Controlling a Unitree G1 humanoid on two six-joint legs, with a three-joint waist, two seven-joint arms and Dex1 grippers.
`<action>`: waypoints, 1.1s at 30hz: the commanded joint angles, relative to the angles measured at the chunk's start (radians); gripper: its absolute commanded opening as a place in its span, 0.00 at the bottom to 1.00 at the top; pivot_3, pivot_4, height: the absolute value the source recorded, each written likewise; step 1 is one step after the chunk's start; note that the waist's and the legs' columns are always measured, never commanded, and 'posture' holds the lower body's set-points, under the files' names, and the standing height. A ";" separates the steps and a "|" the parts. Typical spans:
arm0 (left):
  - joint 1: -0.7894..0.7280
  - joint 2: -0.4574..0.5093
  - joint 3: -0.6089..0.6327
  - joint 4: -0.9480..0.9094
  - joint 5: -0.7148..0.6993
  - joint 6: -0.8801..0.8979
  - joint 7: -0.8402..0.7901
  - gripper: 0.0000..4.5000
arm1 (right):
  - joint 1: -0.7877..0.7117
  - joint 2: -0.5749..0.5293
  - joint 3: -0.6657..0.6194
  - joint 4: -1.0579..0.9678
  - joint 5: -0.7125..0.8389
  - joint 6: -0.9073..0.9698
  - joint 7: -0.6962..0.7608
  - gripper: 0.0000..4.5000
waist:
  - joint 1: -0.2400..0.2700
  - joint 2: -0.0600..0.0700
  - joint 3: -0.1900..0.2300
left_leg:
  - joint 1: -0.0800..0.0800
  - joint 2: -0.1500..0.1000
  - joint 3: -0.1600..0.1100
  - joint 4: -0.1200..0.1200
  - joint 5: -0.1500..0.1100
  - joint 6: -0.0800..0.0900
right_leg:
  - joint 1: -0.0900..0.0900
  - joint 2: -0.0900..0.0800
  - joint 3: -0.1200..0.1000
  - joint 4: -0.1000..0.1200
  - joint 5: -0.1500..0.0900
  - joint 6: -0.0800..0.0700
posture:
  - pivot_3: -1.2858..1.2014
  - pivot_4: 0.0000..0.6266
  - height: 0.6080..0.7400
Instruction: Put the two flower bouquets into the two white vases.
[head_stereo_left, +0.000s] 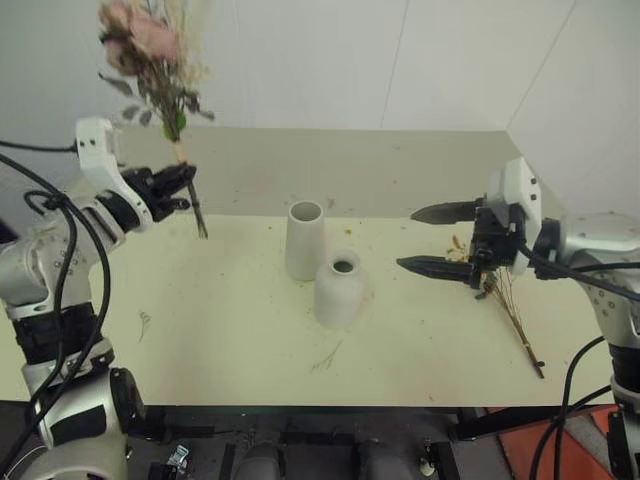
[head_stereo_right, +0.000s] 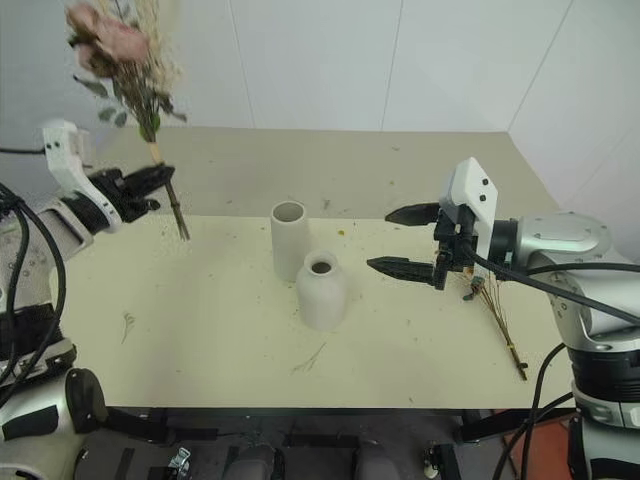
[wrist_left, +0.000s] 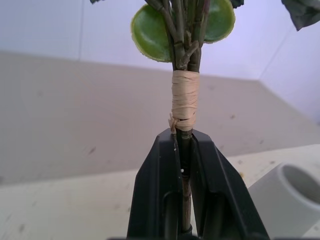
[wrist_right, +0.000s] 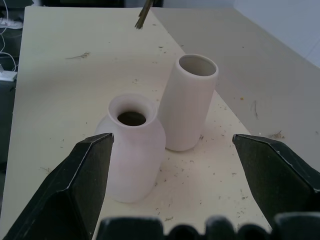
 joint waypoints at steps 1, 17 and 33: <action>-0.093 -0.027 -0.040 0.051 -0.029 -0.131 -0.097 0.01 | -0.003 0.014 -0.012 -0.039 0.009 -0.011 -0.024 1.00 | -0.001 0.000 0.000 | 0.000 0.000 0.000 0.000 0.000 0.000 | 0.000 0.000 0.000 0.000 0.000 0.000 | 0.52 0.24 1.00; -0.263 -0.160 -0.278 0.345 0.073 -0.445 -0.369 0.01 | -0.002 0.034 -0.014 -0.064 0.012 0.002 -0.090 1.00 | -0.013 0.000 0.000 | 0.000 0.000 0.000 0.000 0.000 0.000 | 0.000 0.001 0.001 0.000 0.000 0.000 | 0.52 0.24 1.00; -0.182 -0.201 -0.319 0.349 0.119 -0.457 -0.362 0.01 | 0.030 0.013 -0.037 -0.091 0.019 0.013 -0.119 1.00 | -0.010 0.000 0.000 | 0.000 -0.001 0.000 0.000 0.000 0.000 | 0.000 0.001 0.001 0.000 0.000 0.000 | 0.52 0.24 1.00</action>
